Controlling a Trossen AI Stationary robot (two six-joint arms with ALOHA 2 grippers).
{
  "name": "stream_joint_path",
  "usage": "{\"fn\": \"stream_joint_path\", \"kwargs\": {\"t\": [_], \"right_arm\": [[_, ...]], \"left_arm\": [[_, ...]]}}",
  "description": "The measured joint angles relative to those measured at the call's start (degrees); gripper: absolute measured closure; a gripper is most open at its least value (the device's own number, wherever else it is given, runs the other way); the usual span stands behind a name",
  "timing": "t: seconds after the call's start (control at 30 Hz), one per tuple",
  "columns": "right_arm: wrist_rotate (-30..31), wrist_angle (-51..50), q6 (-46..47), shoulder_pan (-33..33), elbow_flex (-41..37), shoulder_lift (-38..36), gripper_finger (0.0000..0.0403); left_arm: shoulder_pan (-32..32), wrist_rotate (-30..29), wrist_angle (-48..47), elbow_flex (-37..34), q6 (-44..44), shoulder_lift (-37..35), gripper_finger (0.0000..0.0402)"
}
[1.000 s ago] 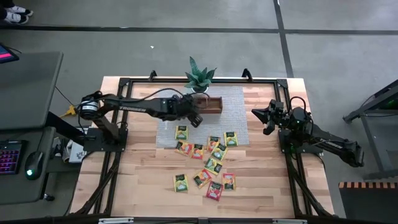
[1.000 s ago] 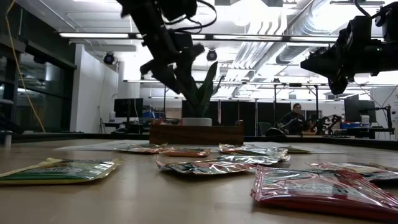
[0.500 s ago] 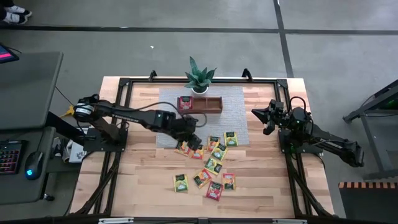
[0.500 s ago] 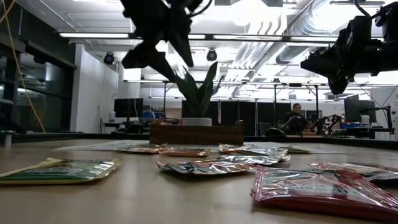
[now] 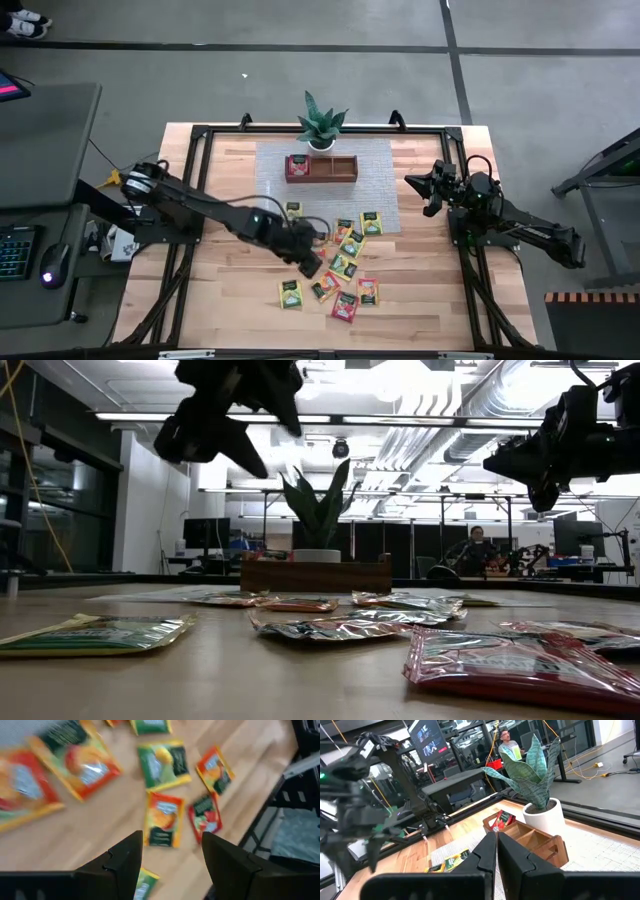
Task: Pick & Place Tea
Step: Put the red tea bag into the left section of the wooden organizer
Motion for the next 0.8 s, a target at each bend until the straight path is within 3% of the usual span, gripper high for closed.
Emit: {"fn": "stream_joint_path", "kwargs": {"t": [0.3,0.8], "right_arm": [[0.00,-0.02,0.00,-0.02,0.00,-0.02,0.0391],[0.00,-0.01,0.00,0.00,-0.01,0.04,0.0391]], "left_arm": [[-5.23,-0.57,13.56,-0.07,-2.72,4.85,0.0199],[-5.82,-3.07,13.75,0.02,-1.00,4.70,0.0199]]}}
